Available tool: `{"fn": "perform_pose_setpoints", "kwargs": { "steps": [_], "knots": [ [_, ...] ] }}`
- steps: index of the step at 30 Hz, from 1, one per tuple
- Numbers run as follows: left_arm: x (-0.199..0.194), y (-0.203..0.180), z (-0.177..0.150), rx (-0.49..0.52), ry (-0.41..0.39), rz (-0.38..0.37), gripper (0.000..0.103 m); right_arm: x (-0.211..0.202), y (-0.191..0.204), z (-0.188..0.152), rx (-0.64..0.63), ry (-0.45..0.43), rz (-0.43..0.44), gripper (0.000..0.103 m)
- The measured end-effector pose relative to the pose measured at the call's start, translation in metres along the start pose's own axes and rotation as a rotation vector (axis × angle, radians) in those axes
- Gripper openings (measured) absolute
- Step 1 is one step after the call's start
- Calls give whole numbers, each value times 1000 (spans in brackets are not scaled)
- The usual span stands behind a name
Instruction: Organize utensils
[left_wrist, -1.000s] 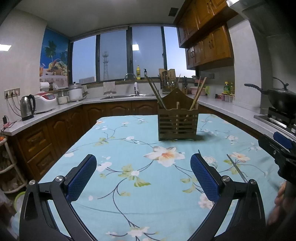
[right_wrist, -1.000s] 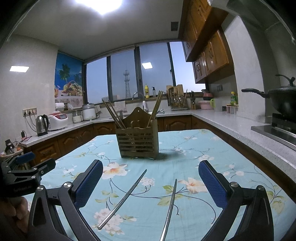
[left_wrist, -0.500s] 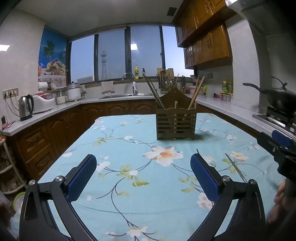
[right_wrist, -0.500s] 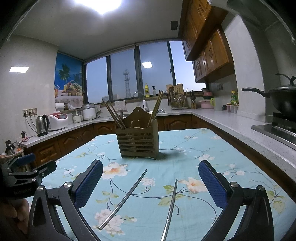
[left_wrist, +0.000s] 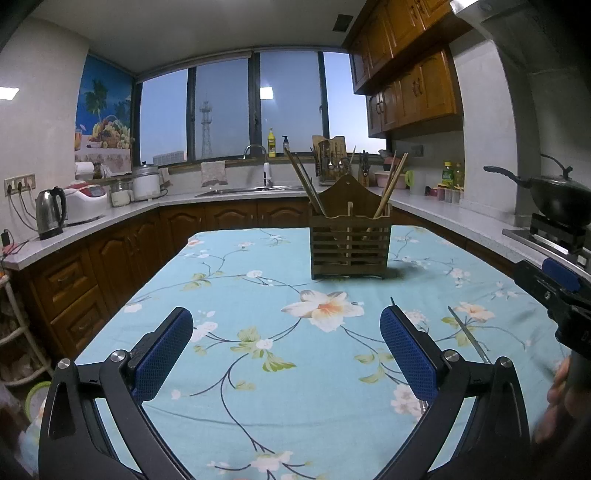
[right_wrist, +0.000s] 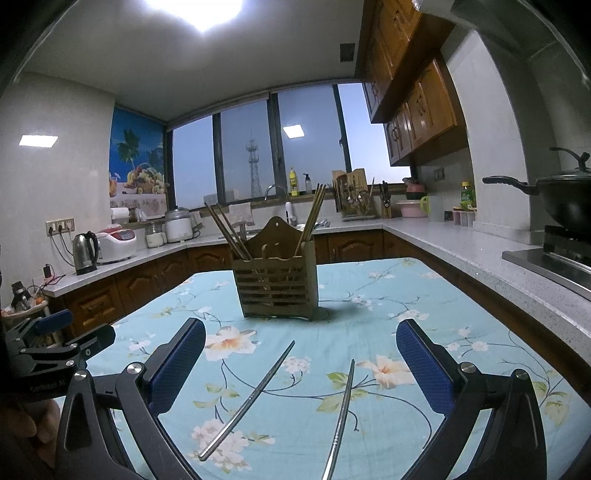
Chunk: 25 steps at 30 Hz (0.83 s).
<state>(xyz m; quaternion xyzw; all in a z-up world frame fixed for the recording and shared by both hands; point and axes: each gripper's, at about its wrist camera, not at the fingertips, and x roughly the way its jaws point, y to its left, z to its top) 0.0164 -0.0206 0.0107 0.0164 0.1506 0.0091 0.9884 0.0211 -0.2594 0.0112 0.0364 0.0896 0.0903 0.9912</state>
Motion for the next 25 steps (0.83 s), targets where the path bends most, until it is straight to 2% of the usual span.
{"fn": "perform_pose_setpoints", "kwargs": {
  "steps": [25],
  "knots": [
    [10,-2,5,-11,25,-34,103,7,3,4,12,33,-3,103]
  ]
}}
